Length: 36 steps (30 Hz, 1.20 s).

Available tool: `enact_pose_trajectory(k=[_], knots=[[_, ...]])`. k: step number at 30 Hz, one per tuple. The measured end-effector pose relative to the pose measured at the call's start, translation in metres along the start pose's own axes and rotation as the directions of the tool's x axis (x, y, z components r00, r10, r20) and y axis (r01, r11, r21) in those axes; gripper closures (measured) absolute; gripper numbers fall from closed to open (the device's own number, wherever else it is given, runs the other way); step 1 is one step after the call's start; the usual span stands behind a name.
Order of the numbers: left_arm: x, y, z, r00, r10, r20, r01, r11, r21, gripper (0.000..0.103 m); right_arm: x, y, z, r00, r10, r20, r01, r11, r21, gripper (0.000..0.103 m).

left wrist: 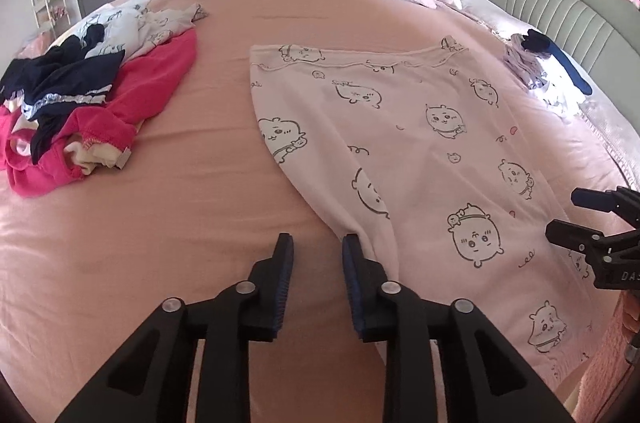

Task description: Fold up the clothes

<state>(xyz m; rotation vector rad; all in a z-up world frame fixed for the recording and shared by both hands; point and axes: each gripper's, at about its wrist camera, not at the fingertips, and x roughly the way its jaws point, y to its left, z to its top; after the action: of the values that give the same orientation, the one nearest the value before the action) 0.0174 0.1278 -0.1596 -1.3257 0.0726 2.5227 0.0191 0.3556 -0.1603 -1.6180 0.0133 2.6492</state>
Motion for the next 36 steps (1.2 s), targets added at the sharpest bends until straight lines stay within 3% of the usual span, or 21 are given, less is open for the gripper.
enact_pose_trajectory(k=[2,7,10,12,14,17,22,23,25,28,31,34,36], knots=[[0.003,0.004,0.009,1.0,-0.016,-0.009,0.016,1.0,-0.018,0.057,0.003,0.01,0.006,1.0,0.023,-0.003,-0.023,0.999,-0.033,0.018],[-0.007,0.015,0.029,0.999,-0.041,0.016,0.042,0.998,-0.054,0.057,-0.002,0.041,0.021,0.999,0.035,0.026,-0.031,0.989,-0.147,0.018],[0.003,0.019,0.025,0.99,-0.136,-0.045,0.131,0.987,-0.095,0.057,0.001,0.039,0.024,0.998,0.069,0.009,-0.068,0.992,-0.108,0.018],[0.018,0.013,0.019,0.985,-0.142,-0.099,0.135,0.988,-0.072,0.057,0.007,0.039,0.016,0.994,0.109,-0.028,-0.112,0.989,-0.101,0.018],[0.024,0.004,0.017,0.989,-0.092,-0.114,0.093,0.996,-0.004,0.059,0.01,0.036,0.01,0.995,0.088,-0.04,-0.092,0.989,-0.119,0.018],[0.017,-0.003,0.016,0.989,0.048,-0.138,-0.035,0.994,0.101,0.057,0.012,0.029,0.0,0.998,0.043,-0.046,-0.05,0.989,-0.142,0.018],[0.001,0.024,0.007,0.96,0.222,-0.168,-0.214,0.975,0.065,0.055,0.001,0.004,-0.004,0.999,0.01,-0.053,-0.015,0.995,-0.1,0.015],[-0.004,0.032,0.007,0.964,0.212,-0.161,-0.21,0.977,0.025,0.056,-0.001,-0.002,-0.004,0.999,0.004,-0.054,-0.009,0.996,-0.091,0.015],[-0.014,0.041,0.008,0.988,0.086,-0.125,-0.097,0.992,-0.086,0.056,-0.006,-0.012,-0.005,0.998,-0.008,-0.057,0.004,0.997,-0.071,0.015],[-0.016,0.018,0.009,0.996,-0.02,-0.085,0.015,0.998,-0.059,0.056,-0.019,-0.005,0.004,0.999,0.037,0.013,-0.036,0.997,-0.072,0.015],[-0.014,0.009,0.009,0.996,-0.012,-0.091,0.009,0.999,-0.032,0.056,-0.015,0.017,0.011,0.994,0.105,0.018,-0.102,0.988,-0.112,0.015],[-0.012,0.005,0.008,0.994,0.016,-0.106,-0.017,1.0,-0.014,0.055,0.007,0.033,0.012,0.996,0.065,-0.053,-0.074,0.981,-0.18,0.015],[-0.011,0.002,0.008,0.993,0.034,-0.116,-0.034,0.999,-0.002,0.051,0.009,0.024,0.005,0.996,0.064,-0.059,-0.072,0.985,-0.157,0.015]])
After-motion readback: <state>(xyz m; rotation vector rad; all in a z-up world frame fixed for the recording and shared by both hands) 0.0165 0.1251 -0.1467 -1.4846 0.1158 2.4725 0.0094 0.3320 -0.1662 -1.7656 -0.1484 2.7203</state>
